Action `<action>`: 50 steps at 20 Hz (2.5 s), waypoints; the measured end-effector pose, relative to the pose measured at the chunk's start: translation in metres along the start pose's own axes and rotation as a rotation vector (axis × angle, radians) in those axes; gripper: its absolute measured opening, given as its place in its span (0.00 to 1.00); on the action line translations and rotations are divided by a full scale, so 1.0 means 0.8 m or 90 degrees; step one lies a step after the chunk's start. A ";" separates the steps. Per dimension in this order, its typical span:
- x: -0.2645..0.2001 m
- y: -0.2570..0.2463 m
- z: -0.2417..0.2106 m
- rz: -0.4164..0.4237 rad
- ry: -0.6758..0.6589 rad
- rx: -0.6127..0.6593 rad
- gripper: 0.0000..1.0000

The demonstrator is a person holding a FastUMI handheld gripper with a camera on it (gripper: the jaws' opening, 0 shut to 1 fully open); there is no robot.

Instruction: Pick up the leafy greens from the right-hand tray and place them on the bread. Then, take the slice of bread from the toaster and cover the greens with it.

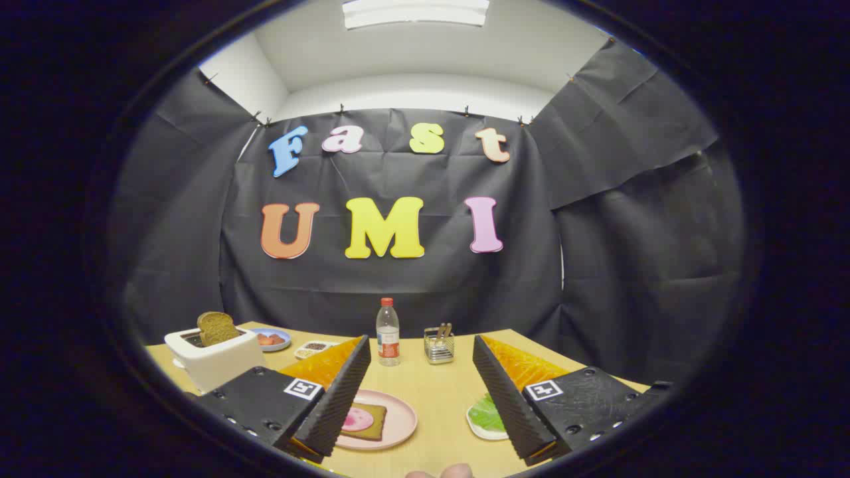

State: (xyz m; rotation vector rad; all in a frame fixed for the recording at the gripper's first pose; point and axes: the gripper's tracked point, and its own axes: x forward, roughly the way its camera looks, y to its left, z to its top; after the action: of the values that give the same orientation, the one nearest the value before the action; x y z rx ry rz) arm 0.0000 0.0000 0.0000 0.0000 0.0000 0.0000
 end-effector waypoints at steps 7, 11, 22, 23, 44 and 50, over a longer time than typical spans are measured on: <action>0.006 0.009 -0.001 0.002 -0.014 -0.025 0.95; 0.007 0.017 0.003 0.012 -0.021 -0.030 0.95; 0.013 0.013 -0.002 0.008 -0.014 -0.035 0.95; 0.014 0.009 -0.002 0.006 -0.013 -0.037 0.95; 0.087 -0.244 -0.185 -0.108 0.347 0.313 0.96; 0.109 -0.283 -0.230 -0.156 0.398 0.376 0.95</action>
State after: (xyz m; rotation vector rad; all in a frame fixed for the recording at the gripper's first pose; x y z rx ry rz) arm 0.0870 -0.2266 -0.1842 0.5905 0.6245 -0.2446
